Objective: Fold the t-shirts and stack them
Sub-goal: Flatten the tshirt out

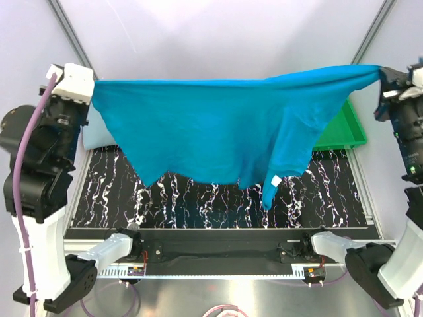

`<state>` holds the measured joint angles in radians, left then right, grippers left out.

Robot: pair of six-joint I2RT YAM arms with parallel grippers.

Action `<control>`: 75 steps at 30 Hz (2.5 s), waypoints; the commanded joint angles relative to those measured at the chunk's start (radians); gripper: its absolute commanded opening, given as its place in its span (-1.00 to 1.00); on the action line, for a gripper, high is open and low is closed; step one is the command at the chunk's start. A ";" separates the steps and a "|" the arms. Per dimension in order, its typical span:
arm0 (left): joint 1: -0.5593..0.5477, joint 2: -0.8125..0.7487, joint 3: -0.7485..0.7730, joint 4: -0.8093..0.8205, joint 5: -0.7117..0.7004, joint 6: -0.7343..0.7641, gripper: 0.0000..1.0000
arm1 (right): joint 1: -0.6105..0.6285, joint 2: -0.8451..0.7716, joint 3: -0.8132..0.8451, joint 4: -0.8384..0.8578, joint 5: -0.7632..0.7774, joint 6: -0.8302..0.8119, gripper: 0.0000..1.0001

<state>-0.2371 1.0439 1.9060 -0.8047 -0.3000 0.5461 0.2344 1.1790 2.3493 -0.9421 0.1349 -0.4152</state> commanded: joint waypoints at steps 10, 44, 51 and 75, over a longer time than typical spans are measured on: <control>0.010 0.111 -0.266 0.335 -0.053 0.143 -1.00 | -0.010 0.037 -0.298 0.290 0.171 -0.125 -1.00; -0.007 0.416 -0.047 0.226 -0.060 0.032 -1.00 | -0.144 0.357 -0.225 0.169 -0.119 0.069 -1.00; -0.057 0.145 -0.127 0.156 -0.047 0.034 -1.00 | -0.144 0.046 -0.357 0.023 -0.115 0.056 -1.00; -0.028 0.119 -0.321 0.220 -0.024 0.161 -1.00 | -0.144 -0.111 -0.546 0.350 0.195 -0.171 -1.00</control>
<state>-0.2985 1.0676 1.6497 -0.6689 -0.2630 0.6518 0.0929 0.9821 1.9396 -0.7677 0.2325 -0.4881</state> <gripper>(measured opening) 0.012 0.011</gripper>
